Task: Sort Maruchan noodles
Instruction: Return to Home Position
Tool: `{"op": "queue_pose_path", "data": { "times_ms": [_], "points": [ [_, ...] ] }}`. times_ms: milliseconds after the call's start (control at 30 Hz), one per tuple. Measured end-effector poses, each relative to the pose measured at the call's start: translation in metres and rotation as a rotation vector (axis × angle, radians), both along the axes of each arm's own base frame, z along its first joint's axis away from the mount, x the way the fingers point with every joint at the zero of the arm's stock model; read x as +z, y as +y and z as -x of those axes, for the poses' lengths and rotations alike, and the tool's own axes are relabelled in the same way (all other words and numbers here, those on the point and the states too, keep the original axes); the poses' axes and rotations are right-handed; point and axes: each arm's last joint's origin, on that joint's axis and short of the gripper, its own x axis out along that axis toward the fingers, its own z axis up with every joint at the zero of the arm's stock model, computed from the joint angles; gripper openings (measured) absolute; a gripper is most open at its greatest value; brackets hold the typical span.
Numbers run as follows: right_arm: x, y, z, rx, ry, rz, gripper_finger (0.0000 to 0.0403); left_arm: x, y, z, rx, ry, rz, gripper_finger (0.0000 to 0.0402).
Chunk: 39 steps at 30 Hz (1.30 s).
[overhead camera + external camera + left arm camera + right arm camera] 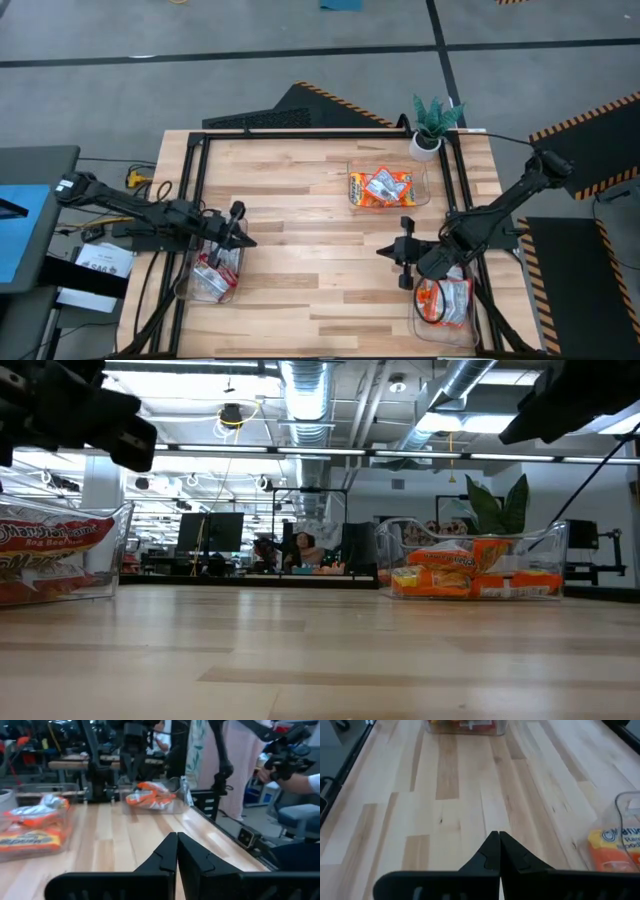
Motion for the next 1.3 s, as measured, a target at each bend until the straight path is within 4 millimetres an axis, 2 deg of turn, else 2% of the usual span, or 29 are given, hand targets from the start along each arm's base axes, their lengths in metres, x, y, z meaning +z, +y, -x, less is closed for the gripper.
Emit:
{"op": "queue_pose_path", "data": {
  "times_ms": [233, 433, 600, 733, 867, 1067, 1167, 1300],
  "points": [
    [0.011, -0.005, 0.012, -0.015, -0.021, -0.055, 0.0013, 0.0, 0.006, 0.016, 0.027, 0.023, 0.023, 0.0],
    [0.015, -0.002, 0.018, 0.013, -0.038, -0.052, 0.0013, 0.004, 0.01, 0.033, 0.063, -0.057, -0.001, 0.0],
    [0.014, -0.001, 0.02, 0.022, -0.019, -0.035, 0.0013, 0.003, 0.013, 0.033, 0.119, -0.037, -0.052, 0.0],
    [0.012, -0.006, 0.023, 0.003, -0.01, -0.046, 0.0013, 0.002, 0.014, 0.033, 0.125, -0.023, -0.016, 0.0],
    [0.003, -0.025, 0.017, 0.037, -0.057, -0.128, 0.0013, -0.002, 0.015, 0.032, 0.15, 0.028, 0.002, 0.0],
    [-0.005, -0.072, 0.009, 0.123, -0.181, -0.147, 0.0013, -0.005, 0.015, 0.032, 0.159, 0.078, 0.071, 0.0],
    [0.001, -0.09, 0.015, 0.134, -0.216, -0.145, 0.0013, -0.007, 0.015, 0.032, 0.16, 0.098, 0.076, 0.0],
    [0.012, -0.096, 0.036, 0.176, -0.273, -0.107, 0.0013, -0.007, 0.015, 0.032, 0.16, 0.095, 0.058, 0.0]
  ]
}}
